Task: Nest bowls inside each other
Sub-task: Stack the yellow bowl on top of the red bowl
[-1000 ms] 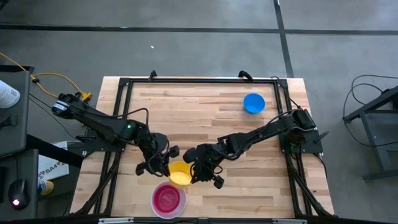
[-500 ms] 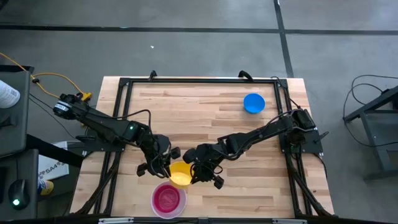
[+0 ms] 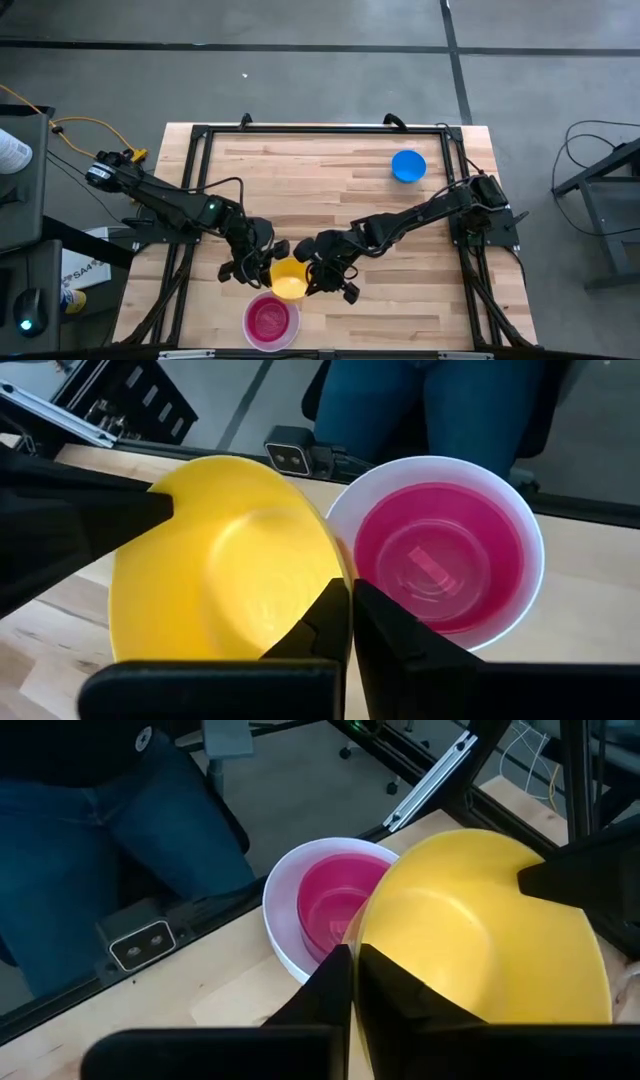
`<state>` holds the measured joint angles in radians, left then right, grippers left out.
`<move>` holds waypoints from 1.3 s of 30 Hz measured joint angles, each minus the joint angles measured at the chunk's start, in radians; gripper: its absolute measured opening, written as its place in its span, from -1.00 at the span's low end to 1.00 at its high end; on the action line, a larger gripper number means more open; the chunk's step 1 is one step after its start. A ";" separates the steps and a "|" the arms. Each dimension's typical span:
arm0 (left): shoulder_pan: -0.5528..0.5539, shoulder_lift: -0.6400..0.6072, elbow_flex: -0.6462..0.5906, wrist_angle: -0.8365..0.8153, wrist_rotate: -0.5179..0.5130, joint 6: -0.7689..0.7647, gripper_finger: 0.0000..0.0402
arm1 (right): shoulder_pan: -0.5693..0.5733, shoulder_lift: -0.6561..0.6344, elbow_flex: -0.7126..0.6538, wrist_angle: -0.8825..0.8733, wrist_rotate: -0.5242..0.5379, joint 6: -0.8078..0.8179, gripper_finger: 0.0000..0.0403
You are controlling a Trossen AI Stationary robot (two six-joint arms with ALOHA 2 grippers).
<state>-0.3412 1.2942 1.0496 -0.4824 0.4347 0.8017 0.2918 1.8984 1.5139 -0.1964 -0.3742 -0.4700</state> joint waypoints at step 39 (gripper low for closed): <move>0.001 0.000 0.003 -0.023 -0.011 -0.050 -1.00 | 0.010 -0.039 0.000 0.028 0.059 0.084 -0.18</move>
<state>-0.3404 1.2938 1.0527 -0.5057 0.4238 0.7520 0.3016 1.8591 1.5139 -0.1683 -0.3148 -0.3859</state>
